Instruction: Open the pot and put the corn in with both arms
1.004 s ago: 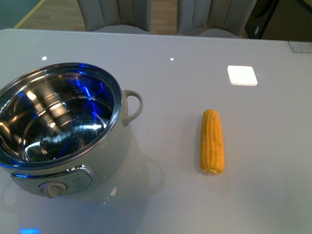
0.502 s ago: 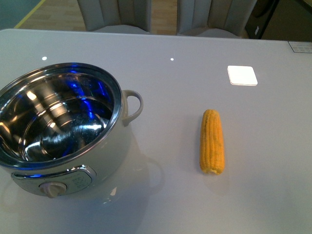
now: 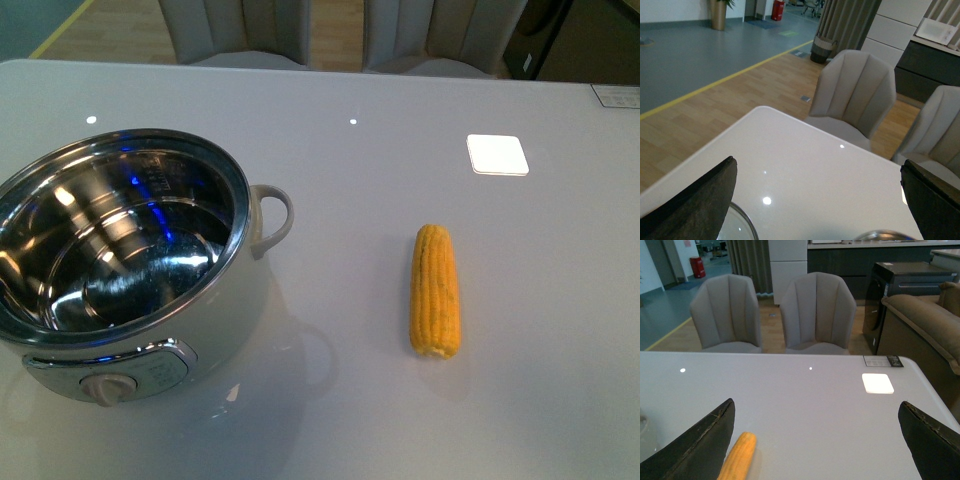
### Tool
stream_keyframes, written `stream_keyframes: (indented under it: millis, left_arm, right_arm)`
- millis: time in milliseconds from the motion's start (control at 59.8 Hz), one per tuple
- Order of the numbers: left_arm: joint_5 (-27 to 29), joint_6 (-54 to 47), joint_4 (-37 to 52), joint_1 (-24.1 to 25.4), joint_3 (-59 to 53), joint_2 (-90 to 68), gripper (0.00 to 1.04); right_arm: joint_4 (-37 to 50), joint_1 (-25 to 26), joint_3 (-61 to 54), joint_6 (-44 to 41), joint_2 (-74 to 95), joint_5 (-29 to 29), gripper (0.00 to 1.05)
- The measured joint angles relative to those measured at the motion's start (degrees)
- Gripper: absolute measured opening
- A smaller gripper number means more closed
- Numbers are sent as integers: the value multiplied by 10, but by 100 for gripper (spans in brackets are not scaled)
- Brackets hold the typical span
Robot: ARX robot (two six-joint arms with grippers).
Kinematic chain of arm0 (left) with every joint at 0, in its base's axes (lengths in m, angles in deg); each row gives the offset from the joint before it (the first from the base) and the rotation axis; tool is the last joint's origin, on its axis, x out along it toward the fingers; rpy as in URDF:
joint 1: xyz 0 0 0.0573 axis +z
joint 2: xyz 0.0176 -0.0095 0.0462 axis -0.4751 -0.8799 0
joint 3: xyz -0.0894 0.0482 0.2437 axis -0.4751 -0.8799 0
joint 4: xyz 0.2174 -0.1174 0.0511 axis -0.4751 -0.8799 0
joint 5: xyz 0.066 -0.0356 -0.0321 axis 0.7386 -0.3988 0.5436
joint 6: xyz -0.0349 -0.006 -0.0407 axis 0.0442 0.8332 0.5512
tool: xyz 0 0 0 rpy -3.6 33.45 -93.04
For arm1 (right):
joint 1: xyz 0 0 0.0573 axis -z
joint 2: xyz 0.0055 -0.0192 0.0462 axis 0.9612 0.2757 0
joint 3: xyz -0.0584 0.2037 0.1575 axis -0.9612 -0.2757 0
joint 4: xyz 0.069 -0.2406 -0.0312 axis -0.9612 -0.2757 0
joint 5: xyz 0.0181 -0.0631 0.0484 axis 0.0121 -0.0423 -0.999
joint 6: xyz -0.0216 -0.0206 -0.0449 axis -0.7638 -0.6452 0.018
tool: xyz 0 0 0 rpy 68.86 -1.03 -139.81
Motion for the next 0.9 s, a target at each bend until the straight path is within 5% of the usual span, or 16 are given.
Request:
stream_keyframes:
  millis: [401, 669, 903]
  left_arm:
    - [32, 34, -267, -75, -137, 366, 98]
    - [-24, 35, -449, -29, -170, 547, 98]
    - [-29, 35, -476, -11, -170, 567, 98]
  right_arm:
    - [0, 0, 0, 0, 0, 0, 96]
    - [0, 0, 0, 0, 0, 0, 96]
    - [0, 0, 0, 0, 0, 0, 96]
